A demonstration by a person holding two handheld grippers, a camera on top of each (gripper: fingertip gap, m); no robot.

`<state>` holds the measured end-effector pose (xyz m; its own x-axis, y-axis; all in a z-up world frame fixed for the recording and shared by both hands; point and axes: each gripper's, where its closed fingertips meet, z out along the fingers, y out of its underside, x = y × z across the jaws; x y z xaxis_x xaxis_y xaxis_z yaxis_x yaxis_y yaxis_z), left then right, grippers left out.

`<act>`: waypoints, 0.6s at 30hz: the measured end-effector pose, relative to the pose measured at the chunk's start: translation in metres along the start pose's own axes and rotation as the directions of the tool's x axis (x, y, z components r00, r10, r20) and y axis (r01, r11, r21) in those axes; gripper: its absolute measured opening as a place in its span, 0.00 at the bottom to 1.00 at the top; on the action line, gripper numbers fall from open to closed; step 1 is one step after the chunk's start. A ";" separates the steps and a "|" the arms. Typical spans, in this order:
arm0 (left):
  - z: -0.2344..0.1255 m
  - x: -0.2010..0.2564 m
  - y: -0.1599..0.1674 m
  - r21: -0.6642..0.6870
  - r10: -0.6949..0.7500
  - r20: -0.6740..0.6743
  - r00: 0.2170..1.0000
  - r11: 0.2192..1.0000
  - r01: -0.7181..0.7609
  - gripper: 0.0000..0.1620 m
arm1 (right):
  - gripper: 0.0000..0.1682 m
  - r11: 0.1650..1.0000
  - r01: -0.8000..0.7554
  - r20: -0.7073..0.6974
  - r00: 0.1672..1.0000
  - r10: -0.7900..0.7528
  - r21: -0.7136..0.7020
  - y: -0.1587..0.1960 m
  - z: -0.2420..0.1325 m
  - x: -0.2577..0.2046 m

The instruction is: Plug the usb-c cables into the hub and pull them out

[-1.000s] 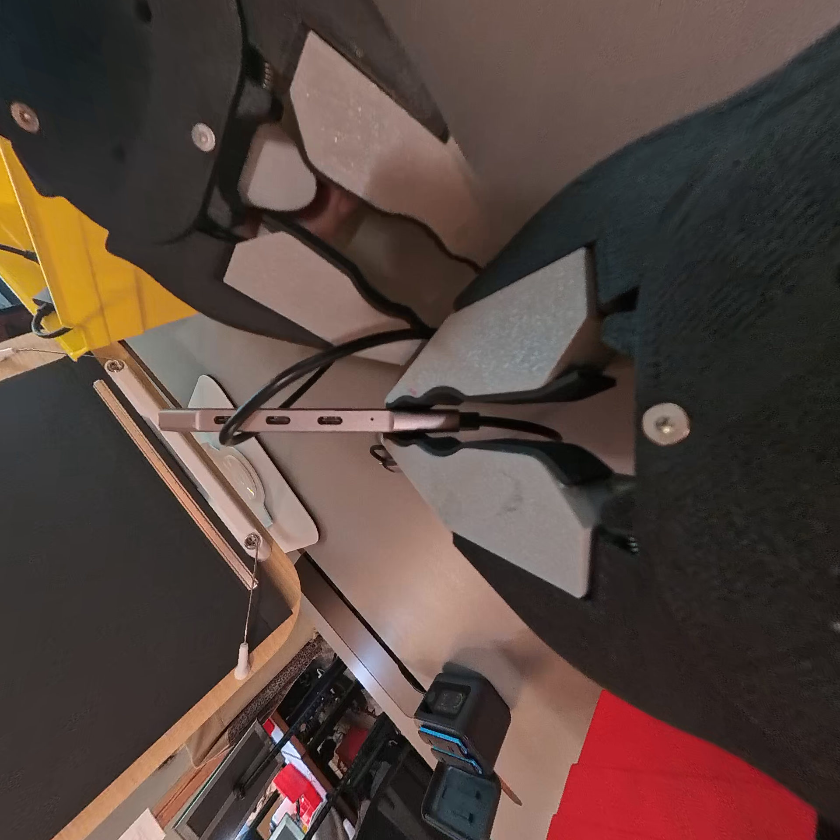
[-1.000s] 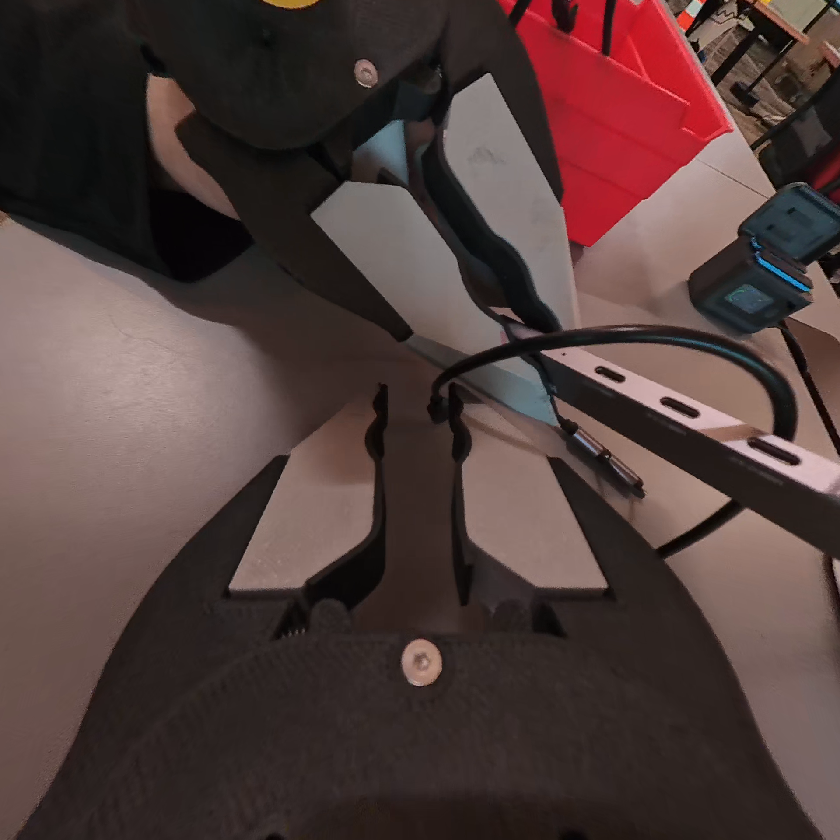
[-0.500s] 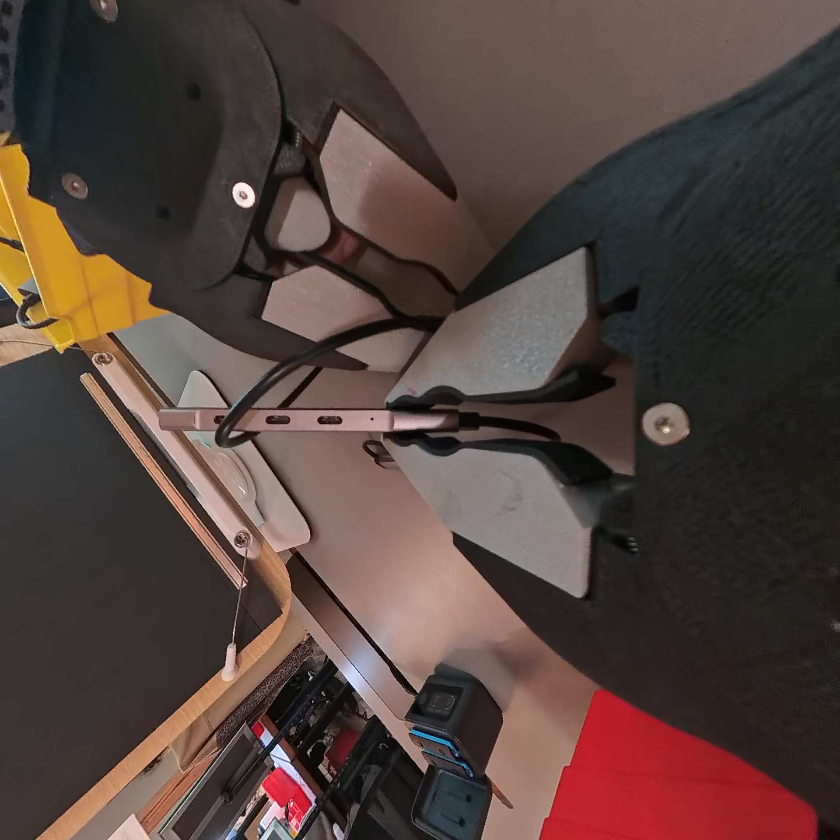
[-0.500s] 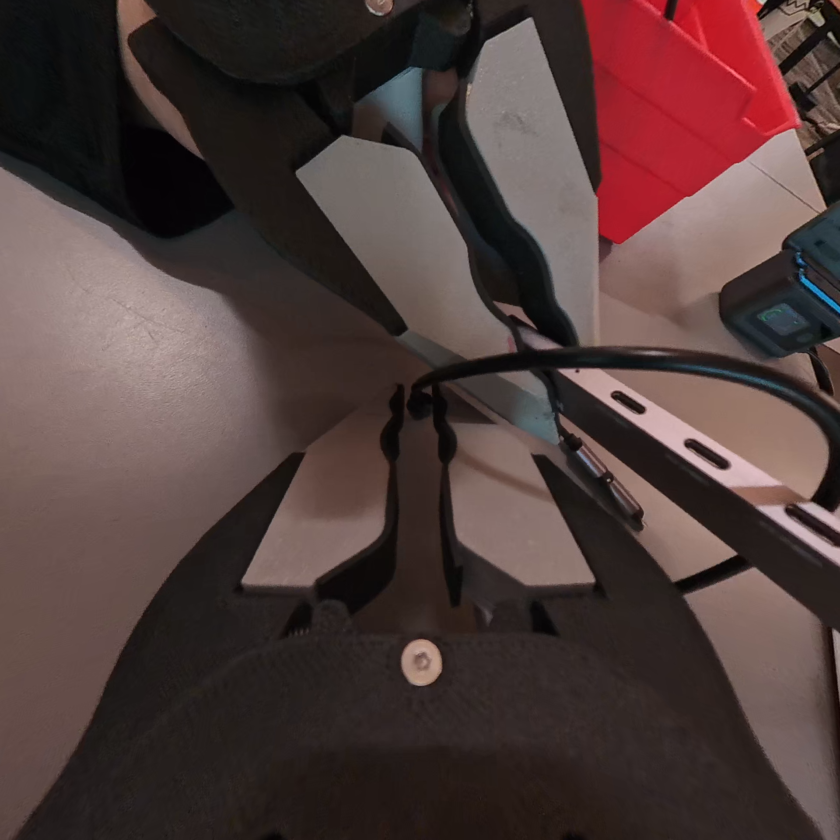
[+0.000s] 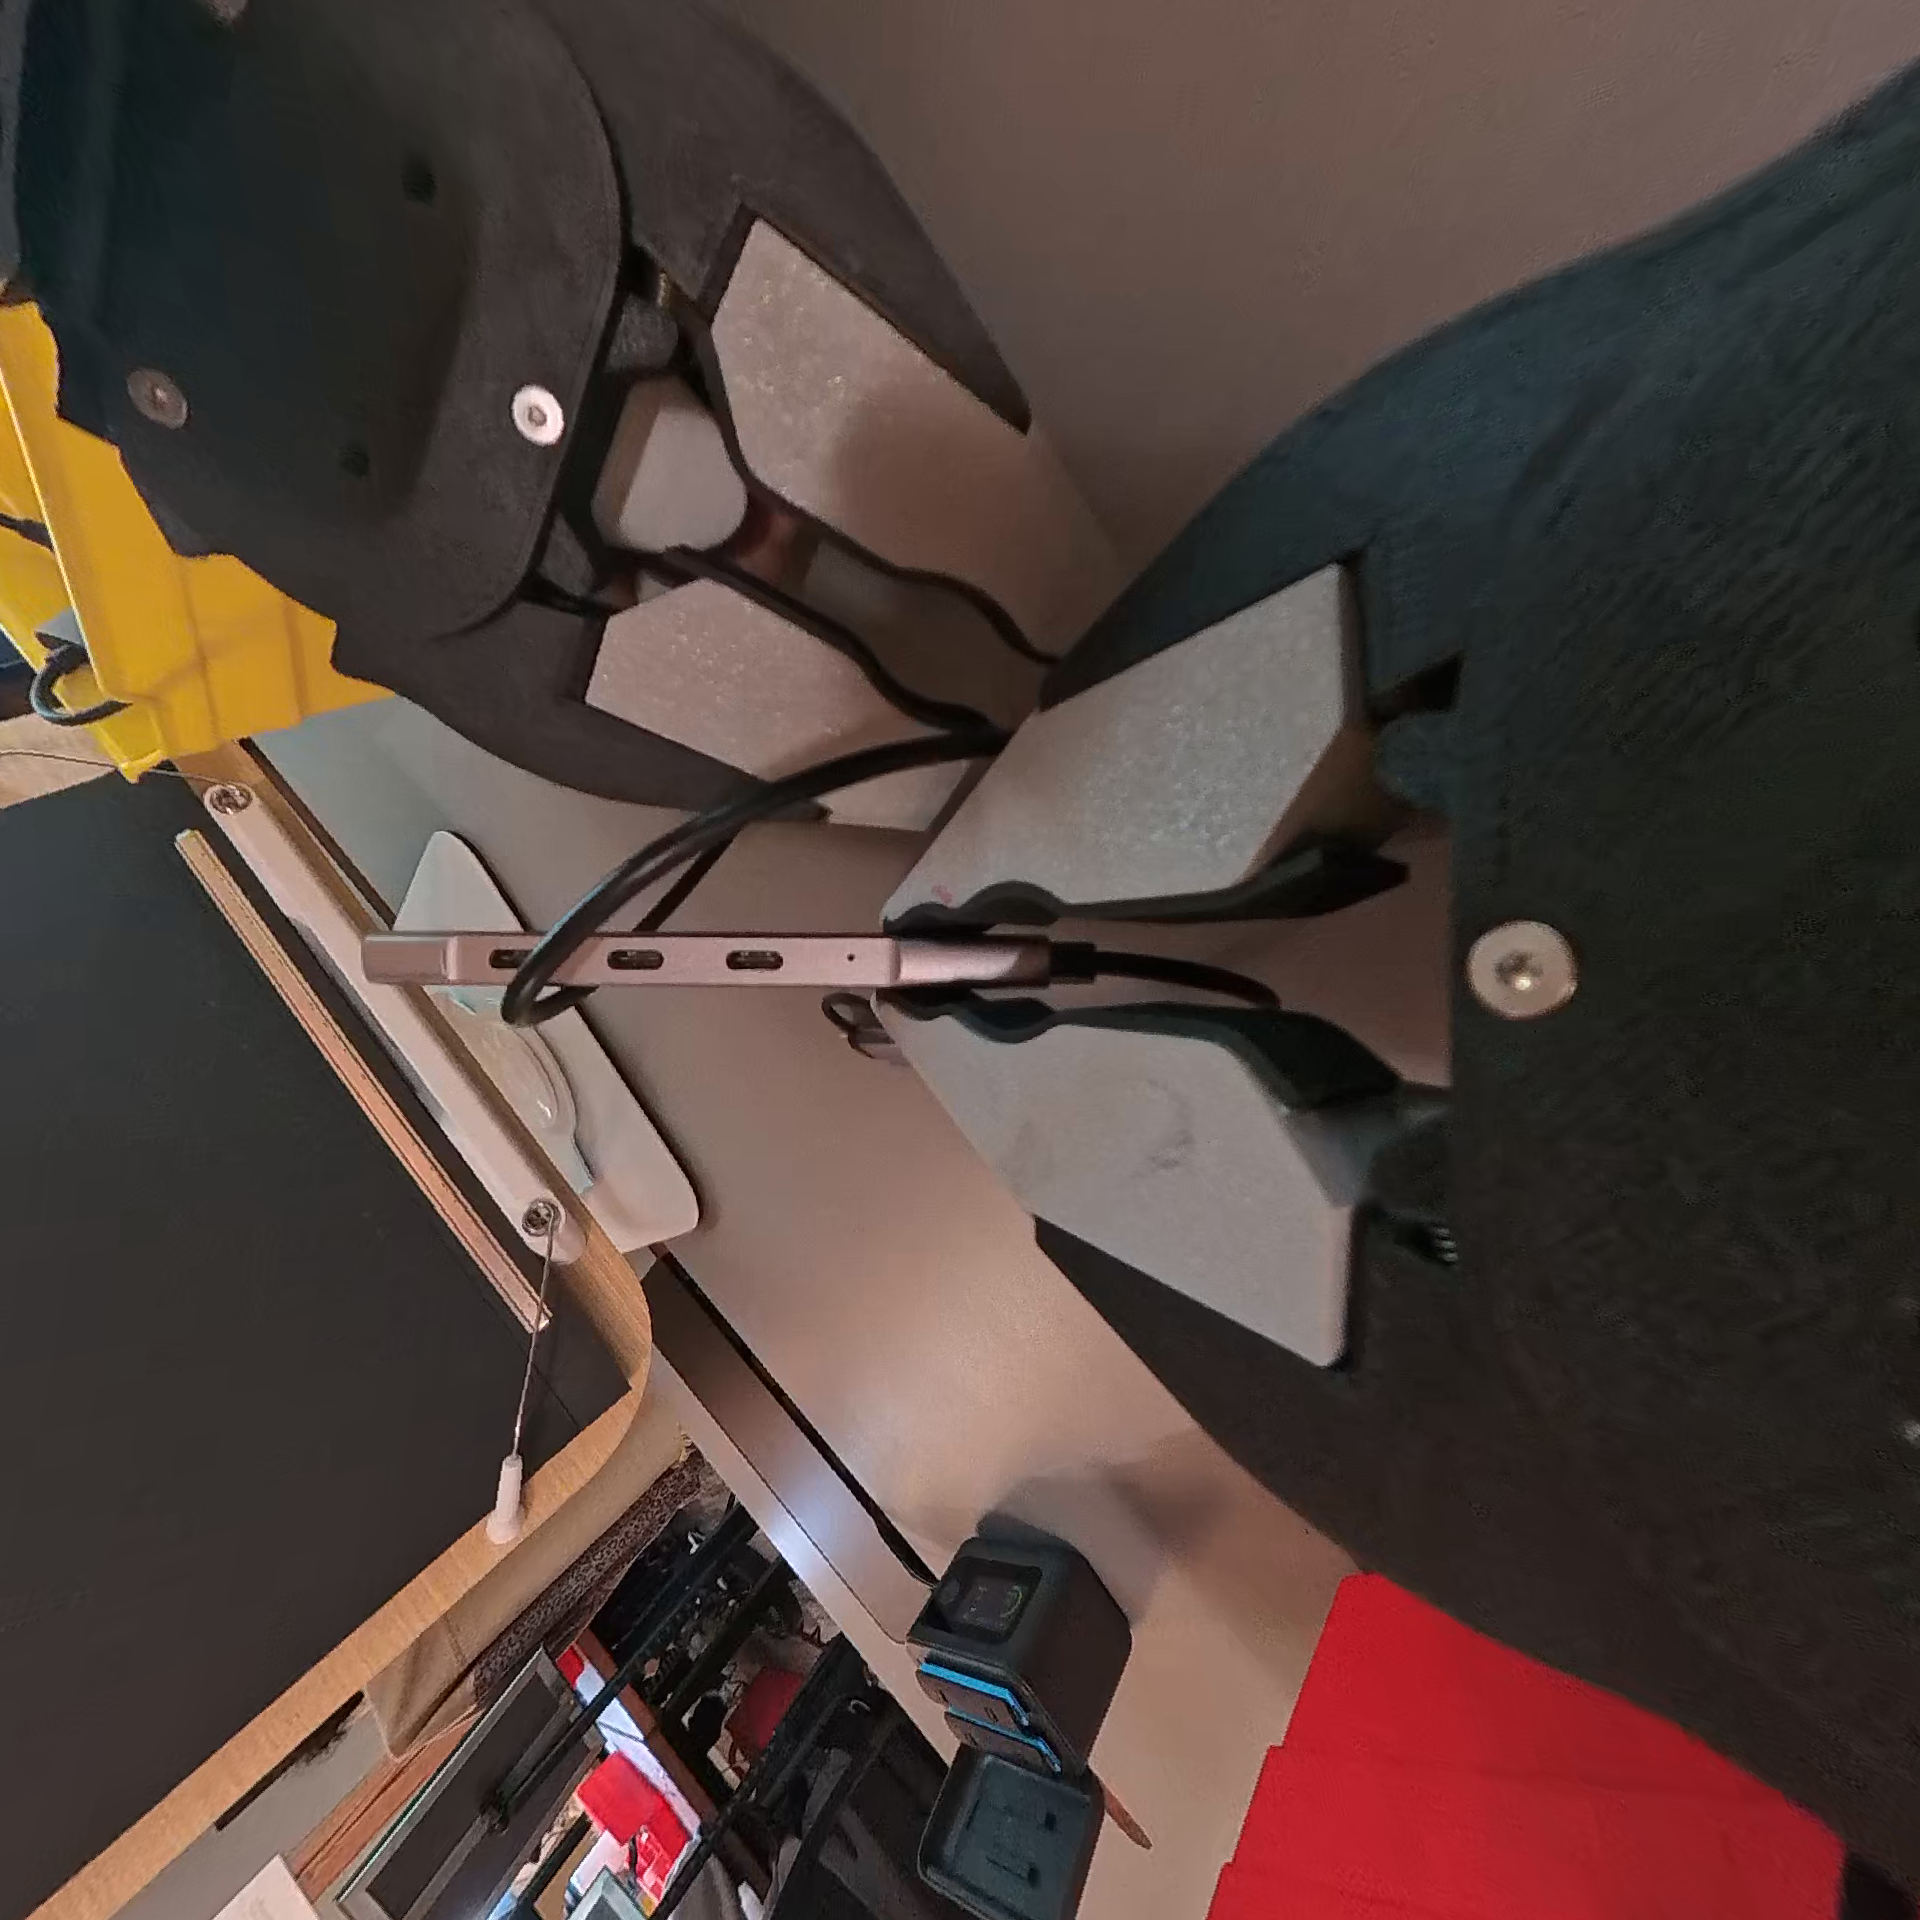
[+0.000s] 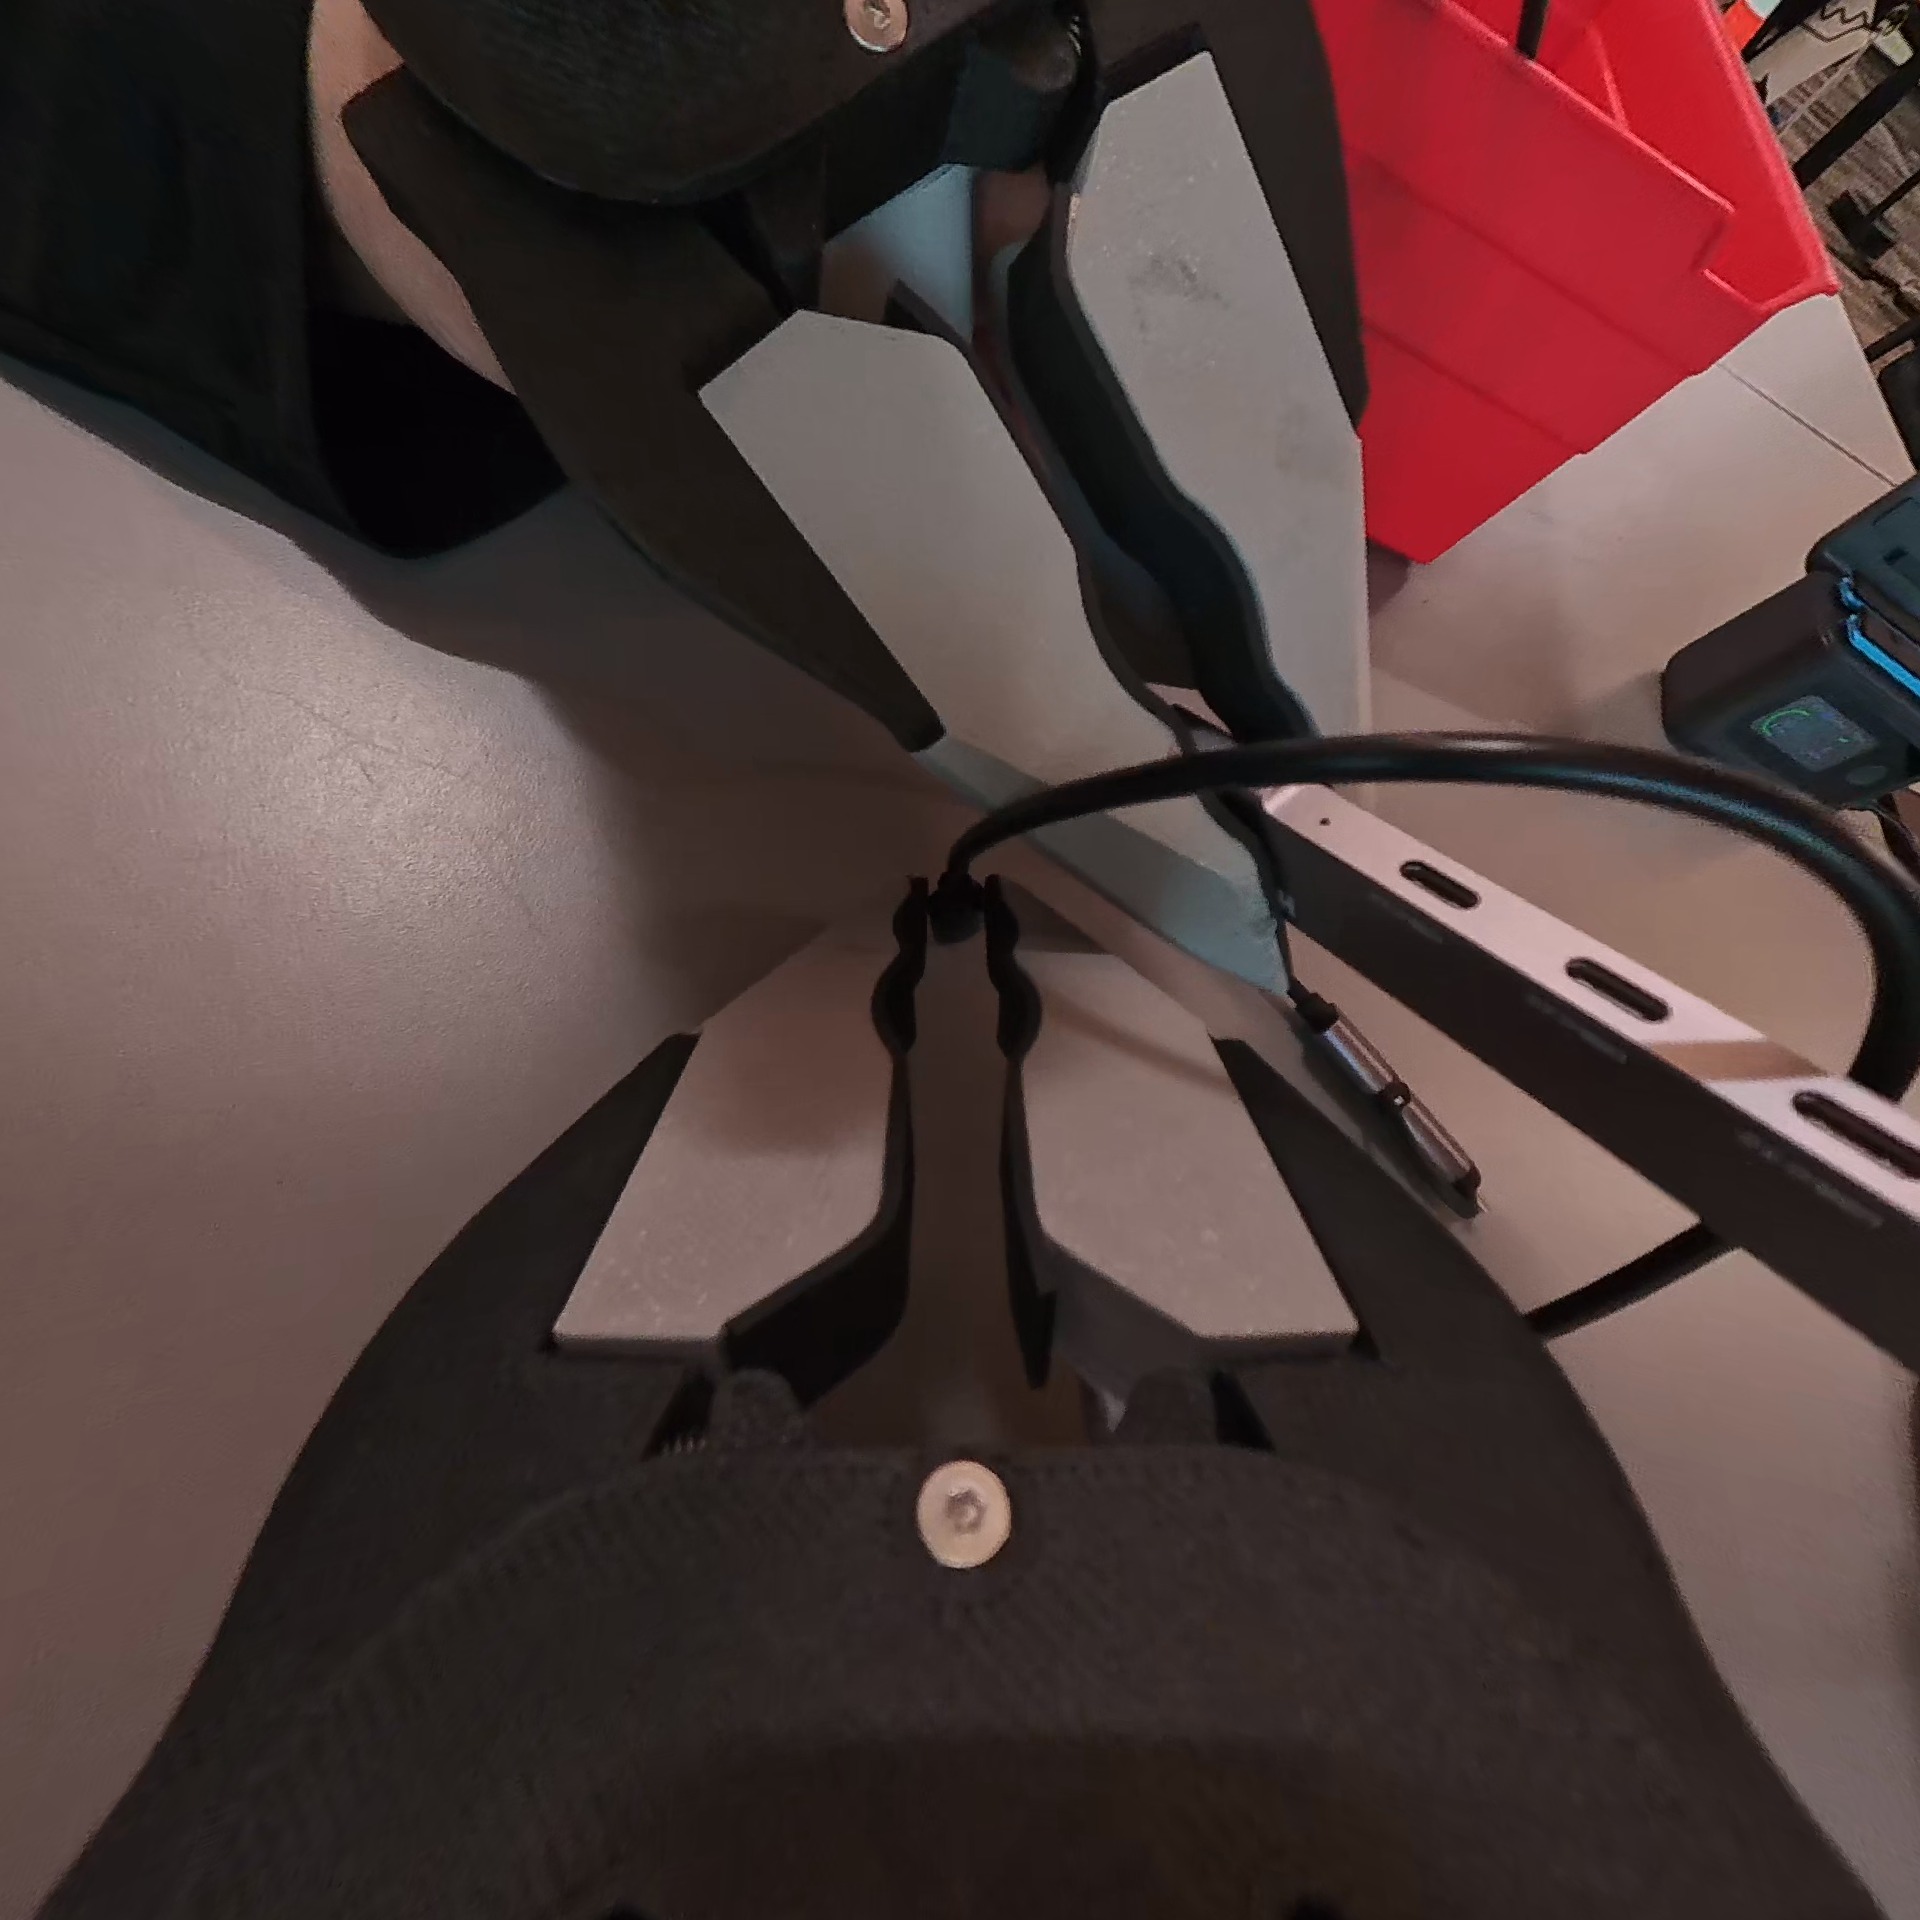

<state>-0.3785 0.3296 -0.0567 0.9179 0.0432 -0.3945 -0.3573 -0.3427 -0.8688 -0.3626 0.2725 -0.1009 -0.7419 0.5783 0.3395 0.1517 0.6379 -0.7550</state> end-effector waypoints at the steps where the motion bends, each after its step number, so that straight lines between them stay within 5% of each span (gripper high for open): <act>1: 0.000 -0.002 0.000 -0.002 -0.002 0.010 1.000 1.000 0.002 0.04 | 0.05 1.000 -0.004 -0.003 1.000 0.004 0.000 0.000 0.000 0.000; 8: -0.005 -0.036 0.014 -0.061 -0.047 0.164 0.985 0.996 0.057 0.04 | 0.05 0.990 -0.118 -0.066 0.990 0.123 0.074 -0.009 -0.013 0.015; 18: -0.005 -0.036 0.015 -0.072 -0.027 0.172 0.985 0.997 0.040 0.04 | 0.04 0.868 -0.286 -0.165 0.911 0.378 0.407 -0.056 -0.057 0.049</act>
<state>-0.4158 0.3180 -0.0546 0.8839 0.2130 -0.4163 -0.3070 -0.4074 -0.8601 -0.3702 0.2941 -0.0099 -0.5109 0.8517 0.1165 0.0785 0.1812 -0.9803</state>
